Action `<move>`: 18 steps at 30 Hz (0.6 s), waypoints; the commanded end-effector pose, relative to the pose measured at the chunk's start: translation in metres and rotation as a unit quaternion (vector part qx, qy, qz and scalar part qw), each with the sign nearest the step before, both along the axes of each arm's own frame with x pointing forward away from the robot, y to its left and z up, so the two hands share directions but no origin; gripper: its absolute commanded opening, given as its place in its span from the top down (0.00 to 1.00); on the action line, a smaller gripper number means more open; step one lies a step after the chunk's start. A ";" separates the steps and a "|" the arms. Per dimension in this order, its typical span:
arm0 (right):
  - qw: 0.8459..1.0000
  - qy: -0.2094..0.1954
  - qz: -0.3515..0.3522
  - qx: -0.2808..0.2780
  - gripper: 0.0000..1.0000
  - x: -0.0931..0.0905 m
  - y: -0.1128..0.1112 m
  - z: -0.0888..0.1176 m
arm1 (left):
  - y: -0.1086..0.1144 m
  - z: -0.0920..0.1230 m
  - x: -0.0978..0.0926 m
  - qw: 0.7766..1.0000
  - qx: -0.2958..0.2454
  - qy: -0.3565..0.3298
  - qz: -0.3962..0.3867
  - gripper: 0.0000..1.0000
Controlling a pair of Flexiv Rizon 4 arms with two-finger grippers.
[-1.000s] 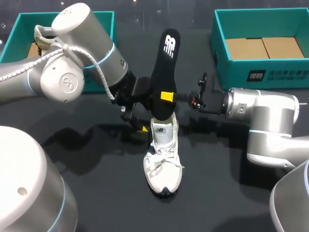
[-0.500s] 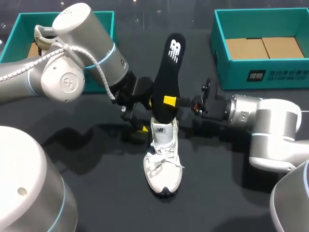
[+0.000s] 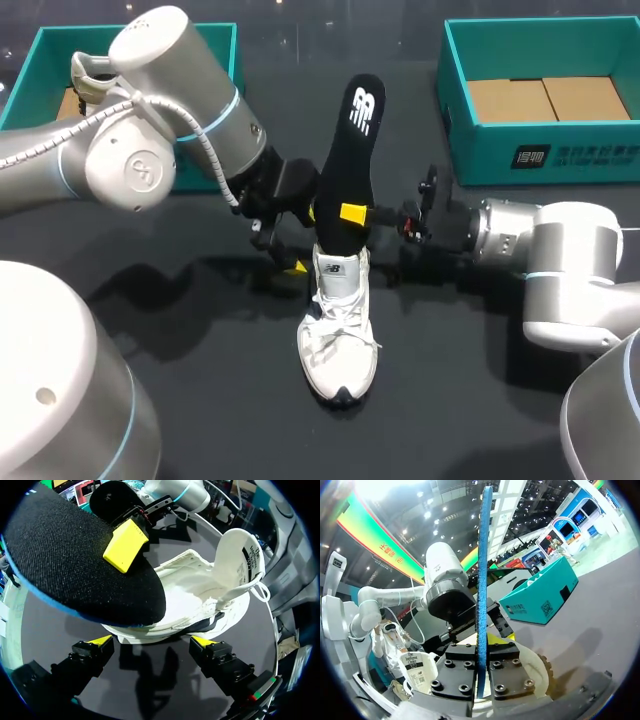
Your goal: Take the shoe out of the shoebox, open the shoe tongue, remove and reinsert the insole, then place the shoe into the shoebox
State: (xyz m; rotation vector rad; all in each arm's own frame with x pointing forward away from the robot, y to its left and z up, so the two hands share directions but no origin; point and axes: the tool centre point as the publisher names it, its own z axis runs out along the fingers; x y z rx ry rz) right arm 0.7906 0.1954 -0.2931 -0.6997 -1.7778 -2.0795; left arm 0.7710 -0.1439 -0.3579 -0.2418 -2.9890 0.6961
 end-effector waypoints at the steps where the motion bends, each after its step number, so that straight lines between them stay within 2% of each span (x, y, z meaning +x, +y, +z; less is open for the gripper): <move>1: 1.000 -0.006 0.008 0.009 1.00 0.001 -0.001 -0.012 | 0.000 0.000 0.000 1.000 0.001 0.000 0.000 0.00; 18: 0.999 0.029 -0.002 0.032 1.00 -0.017 -0.004 -0.051 | 0.000 0.000 0.000 1.000 0.001 0.000 0.000 0.00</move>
